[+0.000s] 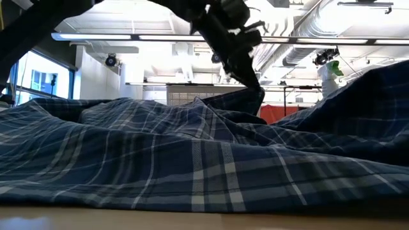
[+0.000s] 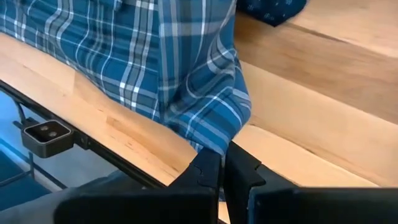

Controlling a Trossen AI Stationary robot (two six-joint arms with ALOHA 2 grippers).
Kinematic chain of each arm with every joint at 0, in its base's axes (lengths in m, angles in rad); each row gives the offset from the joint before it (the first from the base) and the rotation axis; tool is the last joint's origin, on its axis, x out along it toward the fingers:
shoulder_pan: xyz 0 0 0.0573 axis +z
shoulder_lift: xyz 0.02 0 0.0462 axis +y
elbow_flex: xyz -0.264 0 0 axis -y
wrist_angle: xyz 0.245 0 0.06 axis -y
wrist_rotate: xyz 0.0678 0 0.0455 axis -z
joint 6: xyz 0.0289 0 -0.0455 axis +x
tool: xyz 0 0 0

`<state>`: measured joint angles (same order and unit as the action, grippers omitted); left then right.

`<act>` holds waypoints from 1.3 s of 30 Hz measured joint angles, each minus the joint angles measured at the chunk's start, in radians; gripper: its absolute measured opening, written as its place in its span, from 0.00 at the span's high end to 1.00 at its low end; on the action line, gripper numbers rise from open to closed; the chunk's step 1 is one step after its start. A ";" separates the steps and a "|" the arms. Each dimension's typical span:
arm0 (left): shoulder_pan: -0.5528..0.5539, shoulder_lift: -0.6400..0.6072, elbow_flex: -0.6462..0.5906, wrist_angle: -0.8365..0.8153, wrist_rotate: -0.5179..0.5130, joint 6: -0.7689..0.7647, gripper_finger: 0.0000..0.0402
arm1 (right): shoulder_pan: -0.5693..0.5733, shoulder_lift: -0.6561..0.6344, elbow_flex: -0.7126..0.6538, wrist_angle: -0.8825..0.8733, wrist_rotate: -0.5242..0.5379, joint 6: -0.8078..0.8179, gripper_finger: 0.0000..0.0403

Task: Fold Laundry from Bin
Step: Fold the checkered blue polo

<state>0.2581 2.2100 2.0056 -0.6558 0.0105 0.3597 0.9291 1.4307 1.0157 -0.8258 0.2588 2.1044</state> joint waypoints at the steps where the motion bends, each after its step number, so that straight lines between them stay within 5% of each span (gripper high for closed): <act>1: 0.000 0.013 0.000 -0.001 -0.006 -0.004 0.53 | 0.000 0.000 0.000 0.004 0.000 0.001 1.00; 5: 0.004 0.030 0.000 0.006 -0.082 0.001 0.72 | 0.004 0.000 0.000 0.020 0.000 0.007 1.00; 9: 0.018 0.010 0.012 0.040 -0.044 0.008 0.96 | 0.015 0.000 0.000 0.019 -0.003 0.008 1.00; 19: 0.073 -0.027 0.350 -0.025 0.024 0.017 1.00 | 0.153 0.069 0.000 0.067 -0.140 0.132 1.00; 30: 0.318 -0.049 0.218 -0.236 0.109 0.069 1.00 | 0.133 0.238 0.000 0.327 -0.157 0.133 1.00; 39: 0.422 -0.064 0.182 -0.271 0.007 0.147 1.00 | 0.098 0.247 0.054 0.321 -0.174 0.116 1.00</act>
<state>0.6805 2.1455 2.1872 -0.9269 0.0174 0.5062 1.0273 1.6775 1.0700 -0.5044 0.0844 2.2202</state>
